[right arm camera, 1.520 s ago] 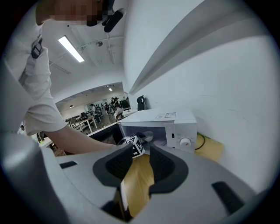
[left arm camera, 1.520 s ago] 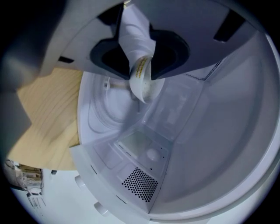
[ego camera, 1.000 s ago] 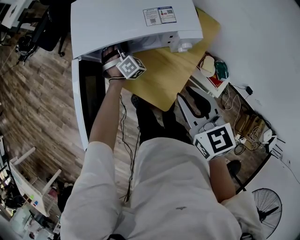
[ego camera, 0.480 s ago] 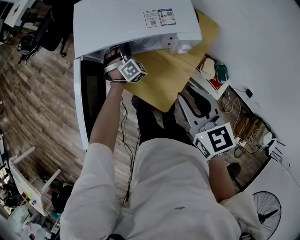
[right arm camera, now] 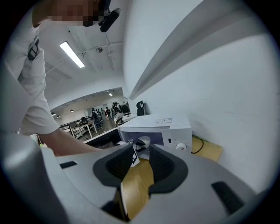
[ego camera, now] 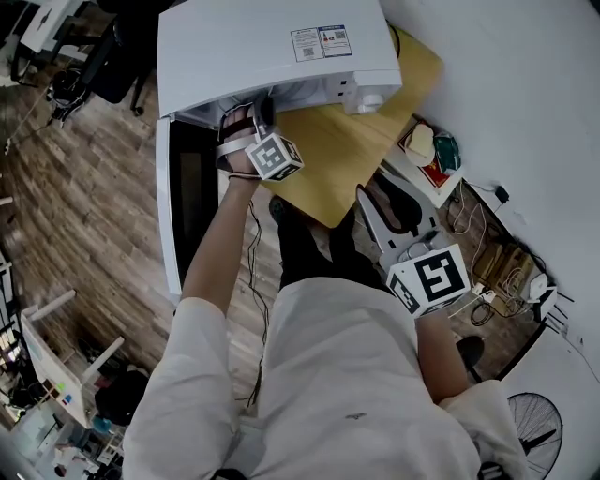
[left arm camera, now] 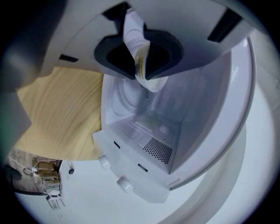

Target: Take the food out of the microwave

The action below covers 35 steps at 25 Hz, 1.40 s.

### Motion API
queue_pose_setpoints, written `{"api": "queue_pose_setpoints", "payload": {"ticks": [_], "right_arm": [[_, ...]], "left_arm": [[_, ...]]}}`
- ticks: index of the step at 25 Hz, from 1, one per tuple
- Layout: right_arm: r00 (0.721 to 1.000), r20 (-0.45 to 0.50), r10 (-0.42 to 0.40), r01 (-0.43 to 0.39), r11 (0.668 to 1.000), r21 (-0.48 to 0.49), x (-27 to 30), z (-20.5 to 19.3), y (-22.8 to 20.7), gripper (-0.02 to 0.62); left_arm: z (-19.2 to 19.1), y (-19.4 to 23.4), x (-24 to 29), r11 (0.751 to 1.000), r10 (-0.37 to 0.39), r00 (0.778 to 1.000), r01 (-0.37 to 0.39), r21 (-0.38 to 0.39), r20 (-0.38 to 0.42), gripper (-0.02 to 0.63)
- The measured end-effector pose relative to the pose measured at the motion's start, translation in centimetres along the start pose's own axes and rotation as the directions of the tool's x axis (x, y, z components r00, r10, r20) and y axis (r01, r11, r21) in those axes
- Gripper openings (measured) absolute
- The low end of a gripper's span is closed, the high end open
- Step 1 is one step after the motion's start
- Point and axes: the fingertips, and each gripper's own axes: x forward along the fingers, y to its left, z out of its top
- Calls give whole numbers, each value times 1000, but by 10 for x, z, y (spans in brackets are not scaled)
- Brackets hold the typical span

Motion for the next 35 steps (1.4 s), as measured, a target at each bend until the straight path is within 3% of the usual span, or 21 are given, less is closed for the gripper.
{"api": "queue_pose_setpoints", "payload": {"ticks": [13, 24, 35], "right_arm": [[997, 25, 77, -77, 997, -25, -4, 6, -8, 110], [986, 23, 168, -165, 983, -85, -9, 13, -8, 107], [977, 35, 208, -201, 969, -142, -15, 23, -2, 91]], "left_arm": [[32, -14, -65, 996, -82, 996, 83, -36, 30, 69], [55, -16, -137, 991, -88, 995, 93, -94, 56, 66], [78, 6, -194, 985, -72, 995, 82, -154, 72, 66]]}}
